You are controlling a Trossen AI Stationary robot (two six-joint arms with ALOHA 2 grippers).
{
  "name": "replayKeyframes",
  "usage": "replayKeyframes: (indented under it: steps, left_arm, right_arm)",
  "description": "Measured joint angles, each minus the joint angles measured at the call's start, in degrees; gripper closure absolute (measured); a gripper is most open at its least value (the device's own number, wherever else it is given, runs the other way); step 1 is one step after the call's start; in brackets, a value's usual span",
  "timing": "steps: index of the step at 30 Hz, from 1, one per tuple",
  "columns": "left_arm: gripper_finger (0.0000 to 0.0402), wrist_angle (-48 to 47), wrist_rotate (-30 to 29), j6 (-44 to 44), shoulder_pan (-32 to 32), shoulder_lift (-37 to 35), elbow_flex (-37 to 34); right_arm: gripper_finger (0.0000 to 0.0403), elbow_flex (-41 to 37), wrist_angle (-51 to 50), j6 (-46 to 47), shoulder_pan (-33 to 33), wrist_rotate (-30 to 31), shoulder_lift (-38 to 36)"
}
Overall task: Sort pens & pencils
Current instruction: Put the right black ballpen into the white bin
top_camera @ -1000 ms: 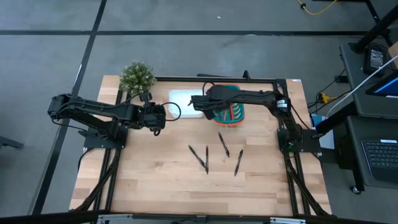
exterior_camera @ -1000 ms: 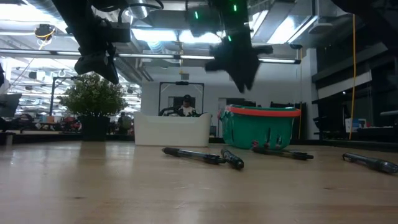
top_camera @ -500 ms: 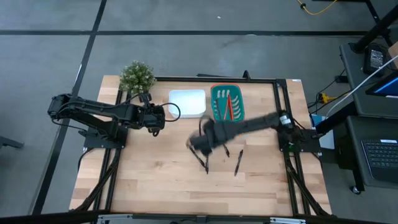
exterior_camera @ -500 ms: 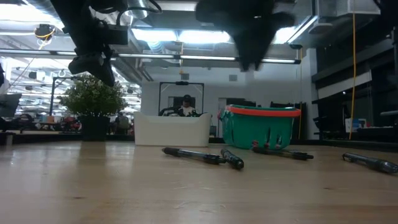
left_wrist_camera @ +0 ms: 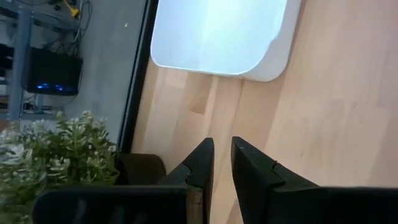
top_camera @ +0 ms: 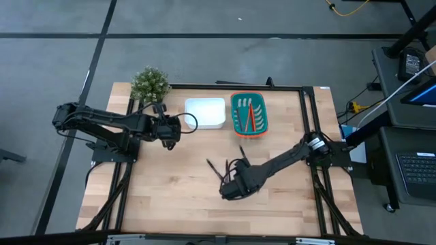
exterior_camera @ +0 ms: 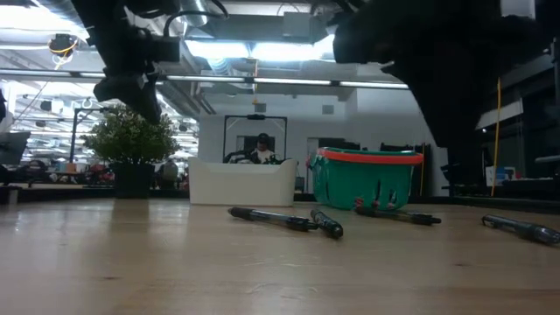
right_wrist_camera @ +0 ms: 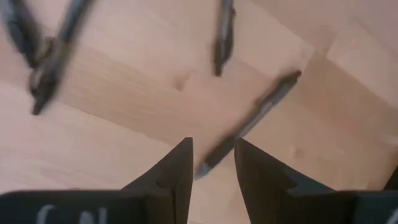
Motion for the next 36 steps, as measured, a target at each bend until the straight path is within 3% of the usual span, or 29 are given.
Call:
replayKeyframes:
  steps: [24,36]
  left_arm:
    - [0.0351,4.4,-1.6,4.9,-2.5,0.0,0.0]
    - [0.0351,4.9,-1.6,4.9,-2.5,0.0,0.0]
  right_arm:
    - [0.0283,-3.3,-1.3,24.8,4.0,-4.7,0.0]
    - [0.0283,-13.3,6.8,26.1,3.7,-7.2,0.0]
